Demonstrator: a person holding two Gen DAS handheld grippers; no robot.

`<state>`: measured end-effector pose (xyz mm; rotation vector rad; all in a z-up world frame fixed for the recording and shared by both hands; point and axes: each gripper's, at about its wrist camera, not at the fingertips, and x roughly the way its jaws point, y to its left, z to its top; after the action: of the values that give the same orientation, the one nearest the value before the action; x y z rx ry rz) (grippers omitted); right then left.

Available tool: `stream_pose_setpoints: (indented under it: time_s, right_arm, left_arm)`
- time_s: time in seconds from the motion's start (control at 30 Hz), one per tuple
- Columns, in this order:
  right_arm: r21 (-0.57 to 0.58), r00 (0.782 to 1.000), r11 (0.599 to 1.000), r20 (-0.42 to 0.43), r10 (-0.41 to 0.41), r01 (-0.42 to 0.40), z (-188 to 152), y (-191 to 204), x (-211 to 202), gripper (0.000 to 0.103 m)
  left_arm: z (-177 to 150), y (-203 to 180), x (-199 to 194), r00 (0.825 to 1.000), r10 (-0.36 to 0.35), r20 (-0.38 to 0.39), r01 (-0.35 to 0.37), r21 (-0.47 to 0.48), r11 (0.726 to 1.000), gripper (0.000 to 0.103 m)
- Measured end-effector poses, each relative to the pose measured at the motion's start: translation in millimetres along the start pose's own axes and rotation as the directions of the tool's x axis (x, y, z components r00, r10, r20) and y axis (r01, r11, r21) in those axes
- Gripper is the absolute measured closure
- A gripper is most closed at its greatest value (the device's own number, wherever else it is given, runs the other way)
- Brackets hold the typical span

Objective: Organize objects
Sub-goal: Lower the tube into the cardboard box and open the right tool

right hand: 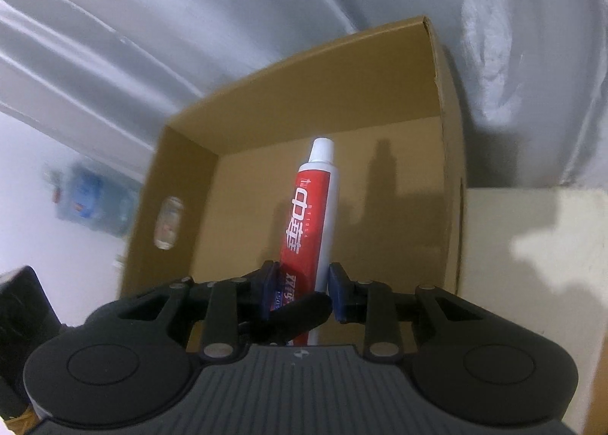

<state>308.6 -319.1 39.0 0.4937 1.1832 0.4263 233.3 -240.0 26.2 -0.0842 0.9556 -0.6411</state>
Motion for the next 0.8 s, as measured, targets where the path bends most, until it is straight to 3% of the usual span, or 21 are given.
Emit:
stream_pose_setpoints:
  time_s: [0.33, 0.43, 0.53, 0.63, 0.8]
  right_arm:
    - [-0.168, 0.976, 0.962, 0.009, -0.219, 0.217, -0.6, 33.3, 15.6, 0.068]
    - [-0.167, 0.977, 0.963, 0.036, -0.21, 0.213, -6.4, 34.2, 12.4, 0.066]
    - [-0.157, 0.976, 0.964, 0.08, -0.203, 0.214, -3.1, 31.9, 5.7, 0.059]
    - [-0.143, 0.975, 0.969, 0.116, -0.187, 0.203, 0.1, 29.0, -4.2, 0.059]
    - [-0.11, 0.971, 0.978, 0.182, -0.156, 0.178, -1.2, 22.9, -31.3, 0.059]
  left_arm:
    - [2.4, 5.0, 21.1, 0.998, -0.021, -0.062, 0.018, -0.056, 0.998, 0.061]
    - [2.4, 3.1, 24.7, 0.995, -0.063, -0.071, 0.058, -0.061, 0.996, 0.061]
    - [2.4, -2.7, 26.0, 0.996, -0.052, -0.067, 0.049, -0.044, 0.998, 0.061]
    - [1.4, -4.2, 20.4, 0.996, -0.061, -0.06, 0.058, -0.053, 0.997, 0.06]
    - [-3.6, -10.9, 4.9, 0.999, -0.037, -0.033, 0.036, -0.029, 0.999, 0.048]
